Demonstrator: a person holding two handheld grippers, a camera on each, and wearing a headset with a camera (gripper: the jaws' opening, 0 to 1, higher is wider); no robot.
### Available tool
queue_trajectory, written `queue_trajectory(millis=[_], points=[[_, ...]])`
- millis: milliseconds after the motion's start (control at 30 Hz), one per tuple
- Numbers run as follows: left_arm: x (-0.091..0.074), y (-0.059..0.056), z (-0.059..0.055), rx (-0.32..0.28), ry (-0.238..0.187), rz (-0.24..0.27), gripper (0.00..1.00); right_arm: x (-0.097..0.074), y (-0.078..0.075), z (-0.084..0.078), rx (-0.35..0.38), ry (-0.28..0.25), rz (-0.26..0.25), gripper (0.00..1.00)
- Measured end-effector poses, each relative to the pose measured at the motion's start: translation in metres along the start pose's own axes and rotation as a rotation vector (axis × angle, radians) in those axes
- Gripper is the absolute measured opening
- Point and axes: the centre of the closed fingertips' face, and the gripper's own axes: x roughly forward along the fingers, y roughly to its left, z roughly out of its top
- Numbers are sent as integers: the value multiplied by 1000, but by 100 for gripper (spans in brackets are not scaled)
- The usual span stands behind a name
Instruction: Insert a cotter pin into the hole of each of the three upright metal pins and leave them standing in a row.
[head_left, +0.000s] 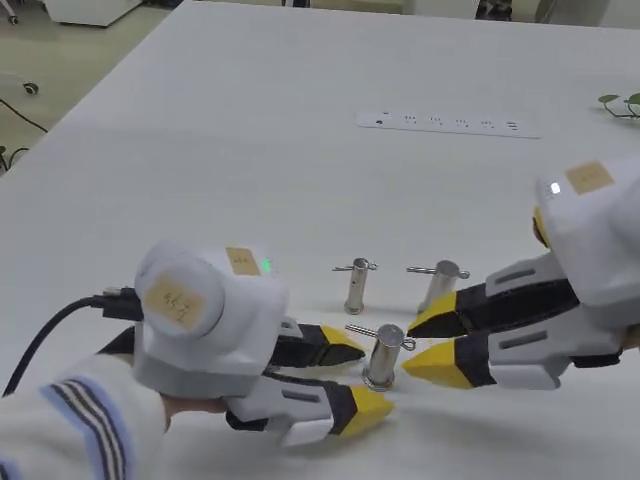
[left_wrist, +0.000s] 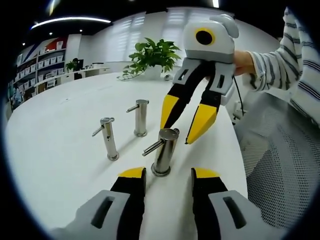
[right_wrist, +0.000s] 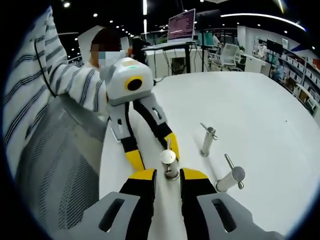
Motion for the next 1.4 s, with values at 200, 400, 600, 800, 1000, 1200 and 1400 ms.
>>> queue_trajectory(millis=[200,400,600,800,1000,1200,1400], points=[[-10,-1,-1,-9,-6,18,67,6,2,1,25,-16,-13,23],[-24,-5,19,-80,-120,34,89,11,2,2,45,-32,-16,23],[-37,-4,26,-165,-153,46,99,16,1,7,52,-45,-23,23],[-50,0,21,-162,-145,79,99,20,0,10,44,-51,-29,23],[-61,7,19,-174,-144,122,99,25,-2,8,76,-51,-40,22],[-73,12,22,-180,-161,162,99,29,-4,6,81,-52,-55,20],[-78,16,19,-186,-157,186,99,32,-7,5,70,-34,-77,18]])
